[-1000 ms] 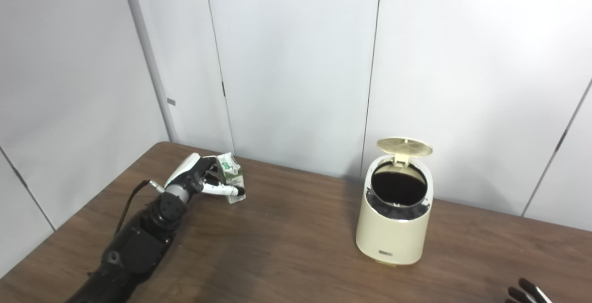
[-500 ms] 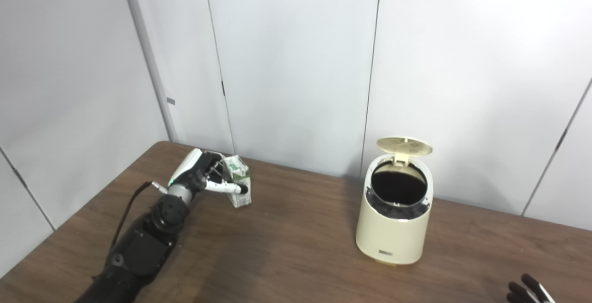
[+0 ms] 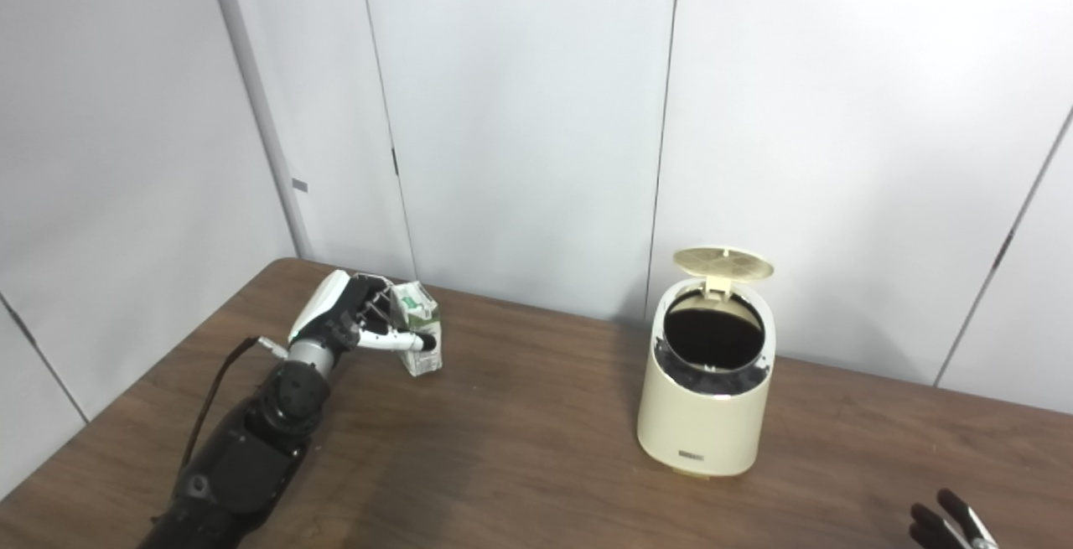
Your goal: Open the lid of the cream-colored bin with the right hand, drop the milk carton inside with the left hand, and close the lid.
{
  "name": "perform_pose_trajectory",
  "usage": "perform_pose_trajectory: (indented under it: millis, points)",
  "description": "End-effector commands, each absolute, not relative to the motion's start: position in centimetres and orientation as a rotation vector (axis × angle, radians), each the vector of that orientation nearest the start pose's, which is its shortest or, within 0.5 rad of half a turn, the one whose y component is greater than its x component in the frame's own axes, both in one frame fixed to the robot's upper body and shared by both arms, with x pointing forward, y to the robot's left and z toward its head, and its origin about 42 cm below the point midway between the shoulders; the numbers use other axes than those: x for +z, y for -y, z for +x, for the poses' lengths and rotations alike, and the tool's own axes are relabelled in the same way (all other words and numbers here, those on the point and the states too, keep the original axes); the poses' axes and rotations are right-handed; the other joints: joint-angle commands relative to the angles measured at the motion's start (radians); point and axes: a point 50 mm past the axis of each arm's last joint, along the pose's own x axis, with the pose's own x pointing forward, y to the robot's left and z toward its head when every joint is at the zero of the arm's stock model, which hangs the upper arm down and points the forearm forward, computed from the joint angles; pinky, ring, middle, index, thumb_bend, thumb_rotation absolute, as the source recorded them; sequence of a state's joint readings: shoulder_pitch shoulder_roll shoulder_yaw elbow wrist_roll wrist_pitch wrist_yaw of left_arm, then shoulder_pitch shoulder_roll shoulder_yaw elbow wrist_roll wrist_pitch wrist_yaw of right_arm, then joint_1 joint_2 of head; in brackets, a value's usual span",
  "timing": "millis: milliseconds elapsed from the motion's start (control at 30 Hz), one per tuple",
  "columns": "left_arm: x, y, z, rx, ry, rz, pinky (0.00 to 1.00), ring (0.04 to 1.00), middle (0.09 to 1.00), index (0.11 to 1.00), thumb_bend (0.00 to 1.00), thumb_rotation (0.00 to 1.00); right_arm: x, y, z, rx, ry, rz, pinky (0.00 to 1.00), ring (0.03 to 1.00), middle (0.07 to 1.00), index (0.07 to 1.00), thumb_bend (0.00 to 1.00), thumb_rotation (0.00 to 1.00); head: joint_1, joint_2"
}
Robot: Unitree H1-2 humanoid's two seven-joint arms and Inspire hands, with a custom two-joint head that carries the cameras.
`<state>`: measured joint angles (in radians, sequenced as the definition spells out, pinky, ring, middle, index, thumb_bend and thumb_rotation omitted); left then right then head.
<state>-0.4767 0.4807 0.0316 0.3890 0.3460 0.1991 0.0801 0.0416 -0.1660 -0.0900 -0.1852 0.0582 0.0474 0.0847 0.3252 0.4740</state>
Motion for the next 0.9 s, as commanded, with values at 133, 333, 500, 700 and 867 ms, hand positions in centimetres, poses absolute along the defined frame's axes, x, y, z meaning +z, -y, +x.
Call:
perform_pose_trajectory:
  millis: [133,333,500,700,867]
  points:
    - [25.2,-37.7,42.9,0.333,0.157,0.774,0.44,0.454,0.515,0.467,0.5,0.0,15.9,27.8,27.0,0.013,0.163,-0.113,0.8,0.891,0.876,0.936,0.78,0.92,0.001,0.0]
    - [26.2,-35.3,42.3,0.327,0.221,0.679,0.41,0.426,0.5,0.494,0.5,0.0,15.9,27.6,27.1,0.017,0.166,-0.122,0.82,0.901,0.879,0.941,0.76,0.94,-0.03,-0.001]
    - [27.3,-32.8,41.2,0.31,0.267,0.648,0.43,0.442,0.5,0.483,0.5,0.0,16.4,27.0,27.1,0.008,0.163,-0.133,0.84,0.918,0.896,0.956,0.73,0.96,-0.047,0.001]
    - [28.2,-30.3,39.5,0.28,0.345,0.62,0.41,0.434,0.491,0.492,0.5,0.0,16.7,26.5,27.1,-0.005,0.16,-0.149,0.85,0.902,0.888,0.961,0.66,0.98,-0.07,0.001]
    - [29.1,-28.2,38.6,0.226,0.416,0.559,0.39,0.42,0.5,0.494,0.5,0.0,17.1,26.2,27.3,-0.017,0.155,-0.144,0.85,0.895,0.885,0.961,0.6,0.97,-0.086,0.003]
